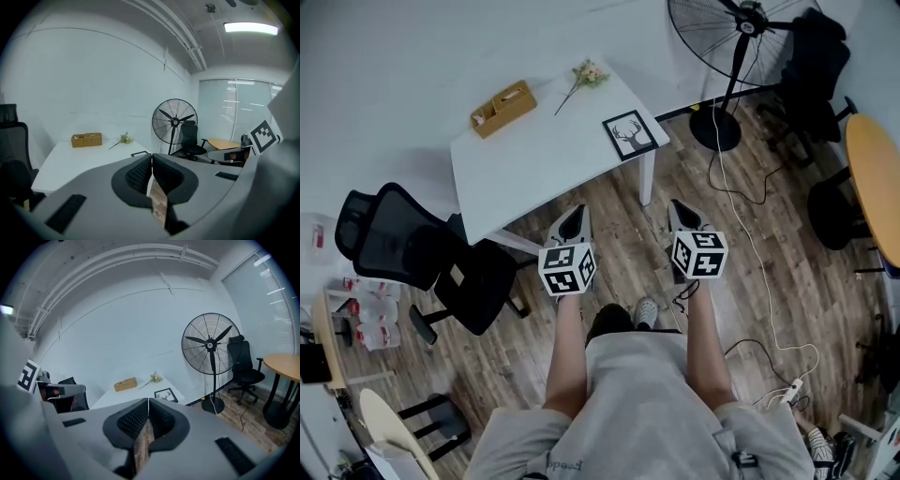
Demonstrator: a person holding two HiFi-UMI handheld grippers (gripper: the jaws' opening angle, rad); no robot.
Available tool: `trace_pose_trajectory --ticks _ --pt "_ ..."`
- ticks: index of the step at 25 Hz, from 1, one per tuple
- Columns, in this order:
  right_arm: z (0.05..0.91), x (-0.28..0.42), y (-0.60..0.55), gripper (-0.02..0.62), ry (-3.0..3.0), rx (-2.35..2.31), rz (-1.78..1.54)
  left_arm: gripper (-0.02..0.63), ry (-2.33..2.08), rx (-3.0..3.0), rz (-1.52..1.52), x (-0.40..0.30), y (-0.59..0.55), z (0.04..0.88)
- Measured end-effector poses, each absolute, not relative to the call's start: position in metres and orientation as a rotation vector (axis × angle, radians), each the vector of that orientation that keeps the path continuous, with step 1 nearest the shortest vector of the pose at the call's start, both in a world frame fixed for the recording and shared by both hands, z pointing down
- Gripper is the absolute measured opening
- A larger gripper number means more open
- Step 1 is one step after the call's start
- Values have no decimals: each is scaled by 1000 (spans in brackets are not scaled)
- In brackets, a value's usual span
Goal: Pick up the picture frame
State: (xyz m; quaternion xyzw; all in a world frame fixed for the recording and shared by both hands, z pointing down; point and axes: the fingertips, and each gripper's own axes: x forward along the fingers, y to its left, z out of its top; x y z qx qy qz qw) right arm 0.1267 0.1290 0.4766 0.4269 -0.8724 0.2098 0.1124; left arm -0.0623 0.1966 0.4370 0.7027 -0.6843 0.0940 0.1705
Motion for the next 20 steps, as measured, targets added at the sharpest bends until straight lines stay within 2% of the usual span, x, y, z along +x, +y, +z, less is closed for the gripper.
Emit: trace_pose_trajectory --ticks 10,20 --pt "488 108 96 23 -2560 1207 599 28 -1959 1966 244 -82 157 444" --pt "488 104 6 23 -2531 1293 619 28 -1898 2022 228 -87 55 445"
